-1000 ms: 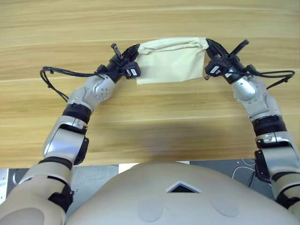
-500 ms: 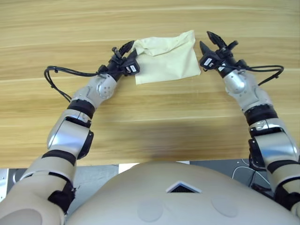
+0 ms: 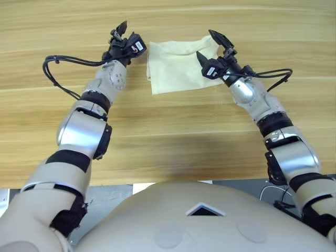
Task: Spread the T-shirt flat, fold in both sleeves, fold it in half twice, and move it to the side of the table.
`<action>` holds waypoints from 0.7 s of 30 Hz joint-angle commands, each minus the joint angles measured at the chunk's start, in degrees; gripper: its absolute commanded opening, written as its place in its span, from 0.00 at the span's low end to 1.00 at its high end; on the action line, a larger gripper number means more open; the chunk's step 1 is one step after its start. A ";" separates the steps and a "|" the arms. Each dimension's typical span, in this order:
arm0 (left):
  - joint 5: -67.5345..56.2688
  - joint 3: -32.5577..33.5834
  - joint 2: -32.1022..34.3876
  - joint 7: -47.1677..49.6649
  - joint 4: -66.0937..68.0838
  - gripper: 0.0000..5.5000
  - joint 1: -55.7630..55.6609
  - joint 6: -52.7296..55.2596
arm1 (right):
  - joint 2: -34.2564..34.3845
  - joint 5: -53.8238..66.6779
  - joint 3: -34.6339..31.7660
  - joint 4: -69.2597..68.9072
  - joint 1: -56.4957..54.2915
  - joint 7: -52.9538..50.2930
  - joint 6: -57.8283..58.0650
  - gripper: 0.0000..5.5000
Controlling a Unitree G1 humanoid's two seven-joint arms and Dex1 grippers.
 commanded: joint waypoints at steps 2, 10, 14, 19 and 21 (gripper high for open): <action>-2.87 2.66 2.80 0.16 0.89 0.34 1.53 2.73 | 2.36 4.09 -0.75 6.36 -0.87 4.62 0.20 0.63; -17.52 17.02 7.40 4.17 -3.26 0.34 9.36 -8.85 | 3.05 7.89 -0.16 13.50 -2.73 14.17 -2.35 0.63; -19.85 18.27 6.66 2.68 -8.85 0.34 14.99 -17.04 | -1.95 5.34 3.06 5.15 0.94 19.13 -4.76 0.63; -19.57 17.84 5.77 1.71 -18.27 0.34 21.98 -22.96 | -11.73 14.62 3.24 -20.25 20.39 31.03 -6.66 0.63; -19.44 17.83 5.83 1.38 -20.89 0.34 24.21 -23.53 | -13.60 18.99 2.39 -28.86 26.36 32.82 -5.50 0.63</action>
